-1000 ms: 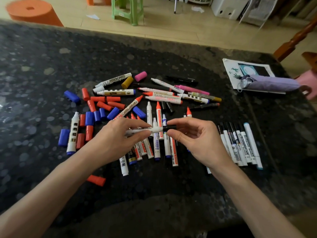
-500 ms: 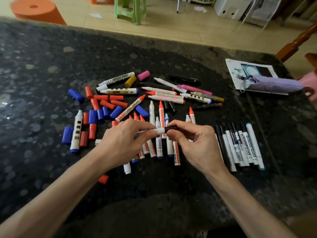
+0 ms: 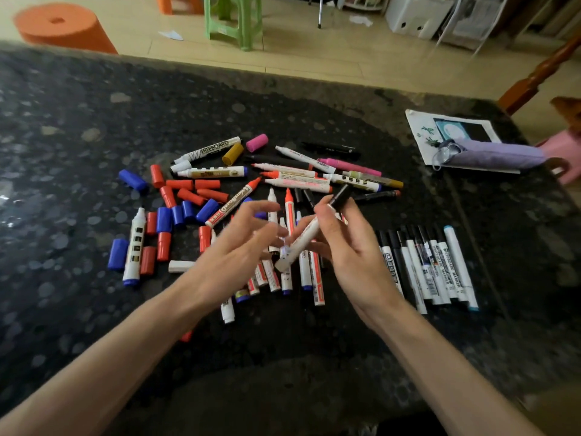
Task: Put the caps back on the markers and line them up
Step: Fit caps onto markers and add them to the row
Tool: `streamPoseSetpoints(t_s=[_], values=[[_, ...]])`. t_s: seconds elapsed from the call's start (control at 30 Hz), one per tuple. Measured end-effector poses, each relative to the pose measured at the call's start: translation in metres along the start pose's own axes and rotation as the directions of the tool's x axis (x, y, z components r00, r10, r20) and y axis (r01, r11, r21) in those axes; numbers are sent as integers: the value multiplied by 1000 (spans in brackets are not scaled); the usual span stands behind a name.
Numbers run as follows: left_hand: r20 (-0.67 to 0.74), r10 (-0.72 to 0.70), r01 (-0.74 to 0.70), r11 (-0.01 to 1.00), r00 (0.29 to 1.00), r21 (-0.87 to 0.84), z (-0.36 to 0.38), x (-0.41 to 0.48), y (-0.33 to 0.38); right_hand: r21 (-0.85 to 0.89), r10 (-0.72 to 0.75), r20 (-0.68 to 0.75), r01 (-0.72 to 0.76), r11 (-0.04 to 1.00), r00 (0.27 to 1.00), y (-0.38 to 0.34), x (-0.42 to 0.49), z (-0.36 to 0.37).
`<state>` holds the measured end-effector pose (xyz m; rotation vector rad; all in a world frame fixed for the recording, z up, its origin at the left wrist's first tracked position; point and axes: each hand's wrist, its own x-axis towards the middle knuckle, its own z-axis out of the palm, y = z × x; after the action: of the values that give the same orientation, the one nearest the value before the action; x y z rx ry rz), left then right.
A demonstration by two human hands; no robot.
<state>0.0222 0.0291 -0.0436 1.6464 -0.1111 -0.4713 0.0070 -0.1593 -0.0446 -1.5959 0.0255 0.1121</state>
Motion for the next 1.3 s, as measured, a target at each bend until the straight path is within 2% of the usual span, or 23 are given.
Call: streamPoseSetpoints(t_s=[0.1,0.2,0.3,0.37,0.43,0.47,0.53,0.6,0.7,0.83,1.0,1.13,1.3], values=[[-105,123,-120,992,987,33,-5,5,7,-93,57,105,-47,995,993,0,-1,-6],[-105,227,-199,953,968,230,-8,8,8,-341,59,266,37,939,962,2,-4,-9],[-91,252,-190,883,964,429,-17,11,4,-551,72,270,93,829,960,0,-5,-17],[-76,245,-195,894,966,403,-22,12,5,-625,81,271,112,772,959,-1,-3,-25],[-3,223,-203,894,975,400,-23,11,8,-695,79,297,158,702,952,-1,-2,-32],[39,234,-224,855,972,468,-23,10,6,-729,64,304,189,658,950,0,-2,-35],[122,278,-288,702,953,652,-21,8,3,-779,33,303,228,584,952,-1,-2,-38],[204,280,-334,572,938,749,-19,5,0,-788,-4,295,246,565,956,-3,-2,-40],[278,201,-340,438,939,832,-16,3,-2,-787,-84,286,284,547,955,-7,-3,-38],[308,129,-334,361,943,871,-19,1,-2,-824,-193,296,353,444,935,-4,-5,-34],[292,334,-393,295,896,871,-9,1,-13,-863,-284,307,391,320,909,1,-5,-33],[270,361,-395,336,893,855,-10,2,-23,-857,-303,285,383,345,909,10,-9,-28],[272,401,-422,352,875,836,-11,4,-18,-814,-291,212,333,475,933,14,-16,-20]])
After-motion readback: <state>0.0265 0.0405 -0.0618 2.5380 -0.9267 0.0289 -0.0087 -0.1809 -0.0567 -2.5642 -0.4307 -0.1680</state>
